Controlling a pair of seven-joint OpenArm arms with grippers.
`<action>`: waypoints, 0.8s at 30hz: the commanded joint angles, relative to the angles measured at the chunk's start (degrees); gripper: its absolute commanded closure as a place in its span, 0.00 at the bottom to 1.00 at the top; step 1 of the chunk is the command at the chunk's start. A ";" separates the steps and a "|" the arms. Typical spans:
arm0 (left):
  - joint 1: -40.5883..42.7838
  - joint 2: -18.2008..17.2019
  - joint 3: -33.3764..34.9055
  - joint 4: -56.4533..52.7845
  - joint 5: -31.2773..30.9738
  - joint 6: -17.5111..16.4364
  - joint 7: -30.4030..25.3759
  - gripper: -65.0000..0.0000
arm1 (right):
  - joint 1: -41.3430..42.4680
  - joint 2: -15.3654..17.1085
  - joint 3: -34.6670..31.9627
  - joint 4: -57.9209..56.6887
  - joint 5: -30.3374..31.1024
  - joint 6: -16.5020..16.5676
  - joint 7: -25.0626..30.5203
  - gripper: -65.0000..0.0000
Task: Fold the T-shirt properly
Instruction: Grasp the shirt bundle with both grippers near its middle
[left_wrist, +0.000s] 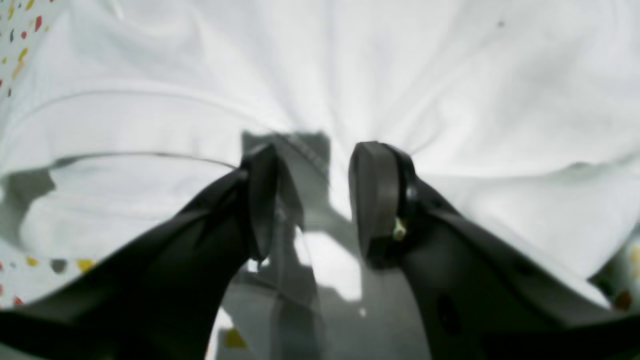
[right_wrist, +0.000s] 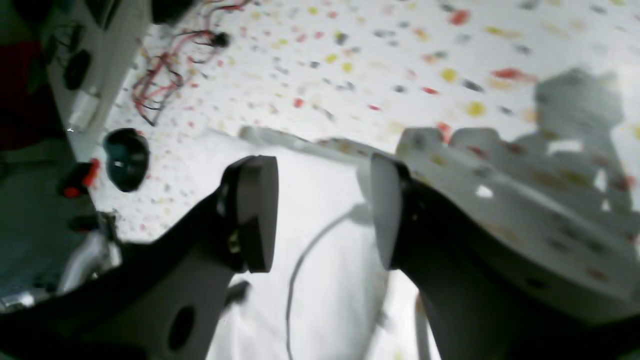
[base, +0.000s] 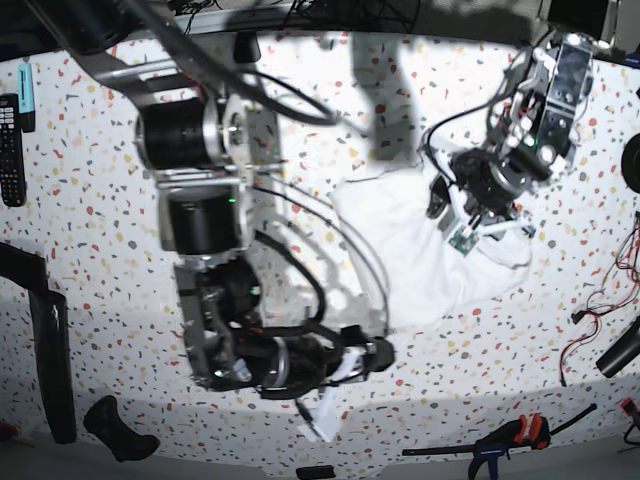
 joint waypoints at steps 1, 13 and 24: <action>0.20 -0.17 -0.24 0.81 -0.22 -1.03 -0.42 0.61 | 2.10 -1.49 -1.01 1.05 -0.52 0.47 2.64 0.55; 1.33 -0.20 -0.20 0.83 -4.74 -1.66 0.94 0.61 | -1.53 -2.26 -24.00 0.70 -20.31 0.47 18.16 0.55; 1.29 -2.29 -0.26 0.83 8.04 -1.86 -2.03 0.61 | -5.75 -2.19 -26.23 -6.27 -22.60 0.47 16.33 0.56</action>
